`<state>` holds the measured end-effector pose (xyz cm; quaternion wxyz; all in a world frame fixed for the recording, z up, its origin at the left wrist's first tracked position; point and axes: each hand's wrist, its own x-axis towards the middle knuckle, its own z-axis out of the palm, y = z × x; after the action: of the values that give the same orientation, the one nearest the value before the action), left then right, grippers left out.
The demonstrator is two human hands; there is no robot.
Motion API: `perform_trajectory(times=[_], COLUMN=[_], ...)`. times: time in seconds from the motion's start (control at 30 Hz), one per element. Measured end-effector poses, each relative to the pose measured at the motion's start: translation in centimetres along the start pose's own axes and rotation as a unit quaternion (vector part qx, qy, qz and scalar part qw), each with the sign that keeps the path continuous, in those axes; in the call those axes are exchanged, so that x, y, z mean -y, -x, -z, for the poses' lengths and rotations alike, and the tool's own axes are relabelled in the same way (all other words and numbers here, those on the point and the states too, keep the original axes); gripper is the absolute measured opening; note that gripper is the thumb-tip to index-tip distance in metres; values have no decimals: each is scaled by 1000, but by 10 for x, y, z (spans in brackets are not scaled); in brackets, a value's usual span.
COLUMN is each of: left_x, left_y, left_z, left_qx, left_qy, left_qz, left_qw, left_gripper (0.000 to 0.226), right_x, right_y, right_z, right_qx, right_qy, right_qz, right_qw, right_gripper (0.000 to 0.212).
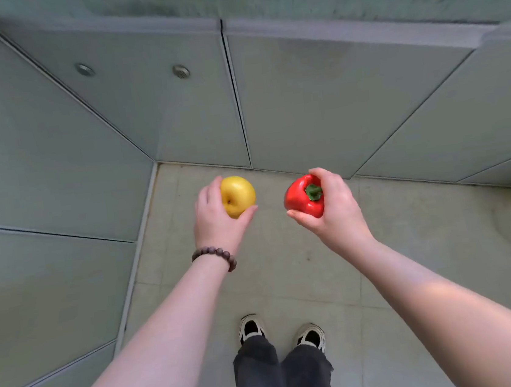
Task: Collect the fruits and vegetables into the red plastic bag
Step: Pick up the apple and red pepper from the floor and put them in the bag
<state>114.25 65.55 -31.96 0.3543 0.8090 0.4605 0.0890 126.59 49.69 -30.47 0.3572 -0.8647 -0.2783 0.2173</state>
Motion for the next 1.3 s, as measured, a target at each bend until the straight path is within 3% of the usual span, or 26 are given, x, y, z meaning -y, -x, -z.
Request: perform_trajectory(times=[0.27, 0.67, 1.0, 1.3], left_x=[-98, -161, -181, -179], left_y=[82, 106, 39, -99], left_z=[117, 188, 239, 292], left_qx=[-59, -108, -133, -131], left_qy=[47, 77, 66, 57], left_qz=[-53, -105, -117, -125], left_qw=[996, 986, 982, 982], left_gripper=[85, 86, 84, 84], right_x=[110, 180, 245, 318], right_y=[72, 88, 15, -115], right_z=[98, 152, 157, 117], right_qx=[-42, -81, -109, -113], right_qy=[-13, -41, -57, -45], right_qz=[47, 95, 130, 130], right_qw=[998, 991, 984, 984], right_gripper=[75, 74, 75, 74])
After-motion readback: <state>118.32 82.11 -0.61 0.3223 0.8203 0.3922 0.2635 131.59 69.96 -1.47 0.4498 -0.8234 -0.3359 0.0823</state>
